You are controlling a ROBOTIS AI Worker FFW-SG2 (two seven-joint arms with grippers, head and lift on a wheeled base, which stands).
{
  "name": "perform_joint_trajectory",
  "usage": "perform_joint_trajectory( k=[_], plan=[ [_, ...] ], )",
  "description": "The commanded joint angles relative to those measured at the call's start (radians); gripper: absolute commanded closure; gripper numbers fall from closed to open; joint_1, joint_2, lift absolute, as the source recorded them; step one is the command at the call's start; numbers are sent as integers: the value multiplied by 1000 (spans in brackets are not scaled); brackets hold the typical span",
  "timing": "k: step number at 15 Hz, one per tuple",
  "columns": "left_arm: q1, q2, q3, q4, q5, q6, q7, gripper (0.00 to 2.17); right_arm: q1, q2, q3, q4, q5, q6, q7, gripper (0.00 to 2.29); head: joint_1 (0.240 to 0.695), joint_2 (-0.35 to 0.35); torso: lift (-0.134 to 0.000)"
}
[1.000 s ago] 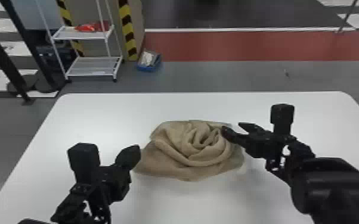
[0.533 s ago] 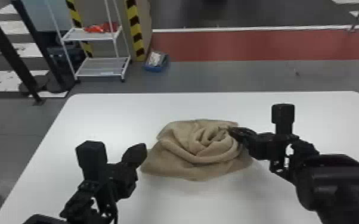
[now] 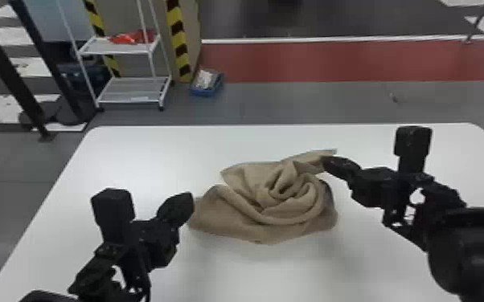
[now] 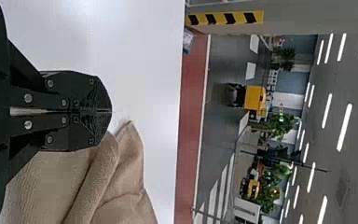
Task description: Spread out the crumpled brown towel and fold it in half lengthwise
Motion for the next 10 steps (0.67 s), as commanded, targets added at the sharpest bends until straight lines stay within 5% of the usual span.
perform_joint_trajectory(
  k=[1,10],
  plan=[
    [1,-1,9,4,9,39,-42,552,5,-2,-12,-5,24,6,0,1683,695,54,-124],
    [-57,-8,-46,107,-76,27,-45,448,49,-19,-22,50,46,-65,3,1683,695,10,-124]
  ],
)
